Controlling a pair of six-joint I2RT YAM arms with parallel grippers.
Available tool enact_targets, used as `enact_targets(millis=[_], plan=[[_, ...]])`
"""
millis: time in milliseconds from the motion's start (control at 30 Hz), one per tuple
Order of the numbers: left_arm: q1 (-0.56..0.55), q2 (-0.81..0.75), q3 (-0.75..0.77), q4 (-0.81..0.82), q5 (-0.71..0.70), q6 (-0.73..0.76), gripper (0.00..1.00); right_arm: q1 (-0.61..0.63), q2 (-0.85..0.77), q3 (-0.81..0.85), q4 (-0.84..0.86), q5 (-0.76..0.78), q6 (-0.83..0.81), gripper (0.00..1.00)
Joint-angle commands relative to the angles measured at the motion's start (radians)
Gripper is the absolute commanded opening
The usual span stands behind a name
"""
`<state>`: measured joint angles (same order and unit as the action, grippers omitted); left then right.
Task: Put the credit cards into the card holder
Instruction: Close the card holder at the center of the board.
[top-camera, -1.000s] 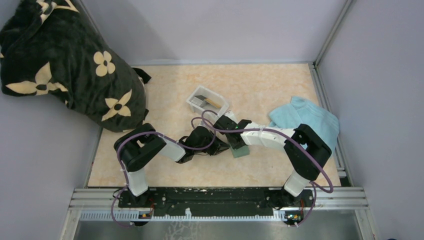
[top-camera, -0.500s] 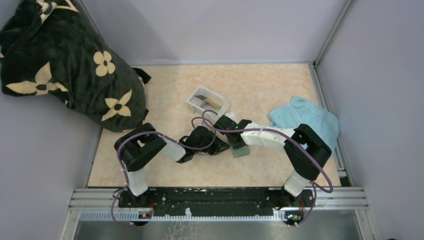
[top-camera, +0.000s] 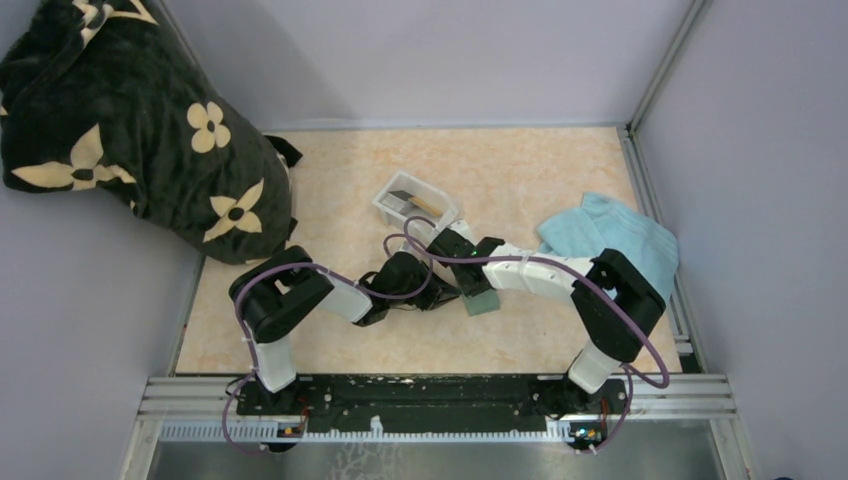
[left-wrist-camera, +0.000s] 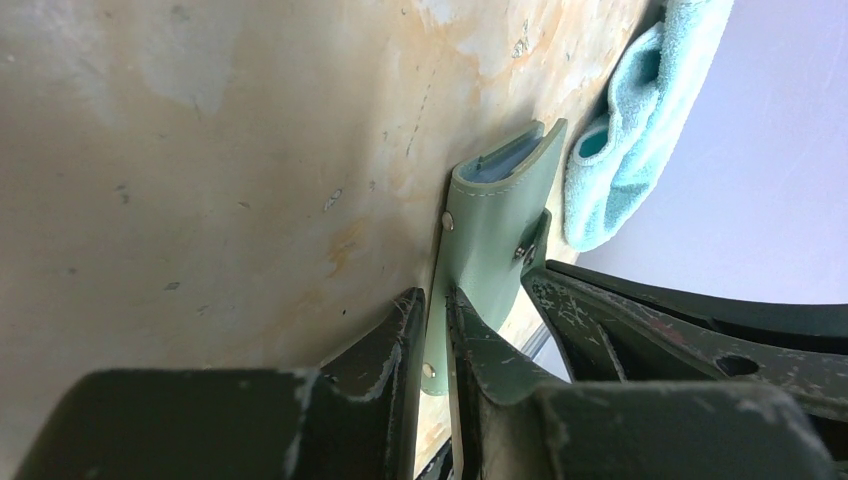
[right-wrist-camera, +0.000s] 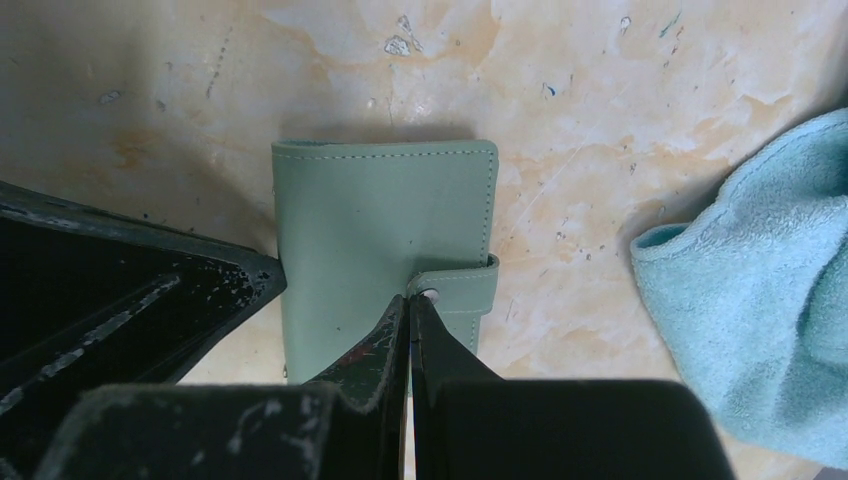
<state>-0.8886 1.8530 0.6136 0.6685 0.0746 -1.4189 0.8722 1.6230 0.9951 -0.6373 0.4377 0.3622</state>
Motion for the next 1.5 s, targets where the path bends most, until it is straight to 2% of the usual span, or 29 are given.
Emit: enact_targets(millis=[0, 1067, 1467], plan=[[-0.011, 0.063, -0.022, -0.202, -0.029, 0.05, 0.22, -0.003, -0.045, 0.053, 0.016, -0.01, 0.015, 0.0], [-0.015, 0.055, -0.03, -0.214, -0.03, 0.055, 0.22, -0.045, -0.033, -0.026, 0.077, -0.046, 0.02, 0.0], [-0.014, 0.039, -0.001, -0.275, -0.045, 0.093, 0.22, -0.108, -0.045, -0.037, 0.107, -0.14, 0.027, 0.0]])
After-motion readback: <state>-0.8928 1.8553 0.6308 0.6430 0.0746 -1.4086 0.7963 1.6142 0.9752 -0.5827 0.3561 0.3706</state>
